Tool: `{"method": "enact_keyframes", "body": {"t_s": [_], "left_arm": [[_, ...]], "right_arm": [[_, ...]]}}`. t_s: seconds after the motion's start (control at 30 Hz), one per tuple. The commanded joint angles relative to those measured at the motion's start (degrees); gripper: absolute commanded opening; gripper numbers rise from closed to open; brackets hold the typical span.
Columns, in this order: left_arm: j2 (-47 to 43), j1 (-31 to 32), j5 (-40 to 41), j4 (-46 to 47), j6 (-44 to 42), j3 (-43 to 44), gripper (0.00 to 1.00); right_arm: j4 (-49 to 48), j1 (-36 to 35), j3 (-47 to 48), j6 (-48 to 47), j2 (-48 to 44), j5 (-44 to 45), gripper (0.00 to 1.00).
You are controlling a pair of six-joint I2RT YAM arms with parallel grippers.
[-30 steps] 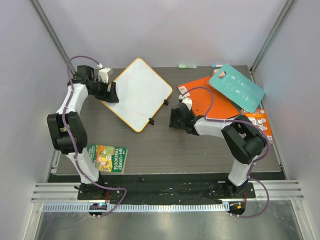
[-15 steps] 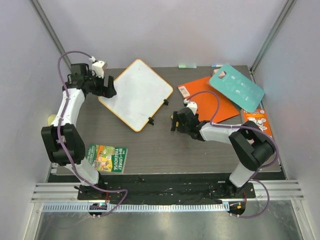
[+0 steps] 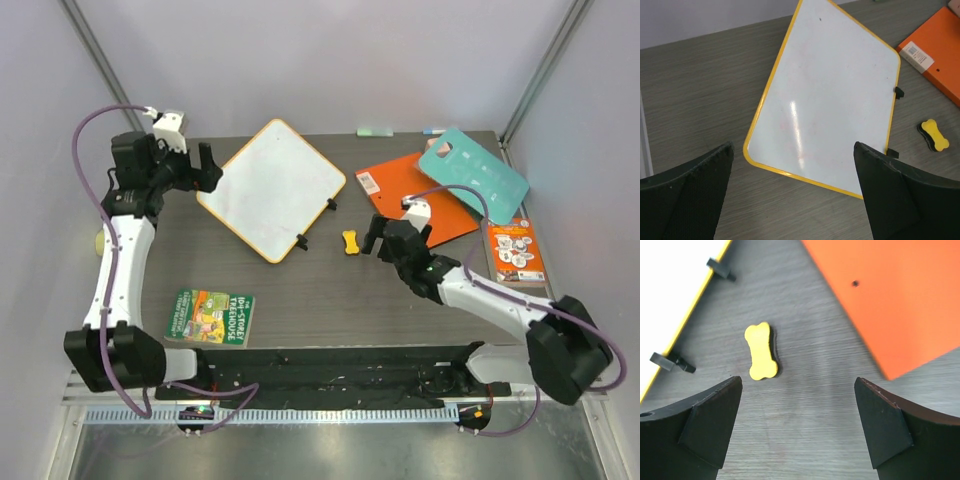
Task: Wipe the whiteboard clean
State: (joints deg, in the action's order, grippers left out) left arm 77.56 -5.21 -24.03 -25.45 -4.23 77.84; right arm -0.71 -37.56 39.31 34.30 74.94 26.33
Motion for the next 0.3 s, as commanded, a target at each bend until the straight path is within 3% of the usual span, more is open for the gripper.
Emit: {"method": "enact_keyframes", "body": {"t_s": [0.0,0.27], "left_arm": [[-4.43,0.2,0.04,-0.55,3.0,-3.13,1.0],[-10.93,0.2,2.49,-0.39,2.03,-15.68,1.0]], "right_arm": [[2.47,-0.32,-3.7,-0.9,-9.7,9.6,1.0],[8.61,-0.23,-9.34,-4.77,-28.86,21.21,1.0]]}}
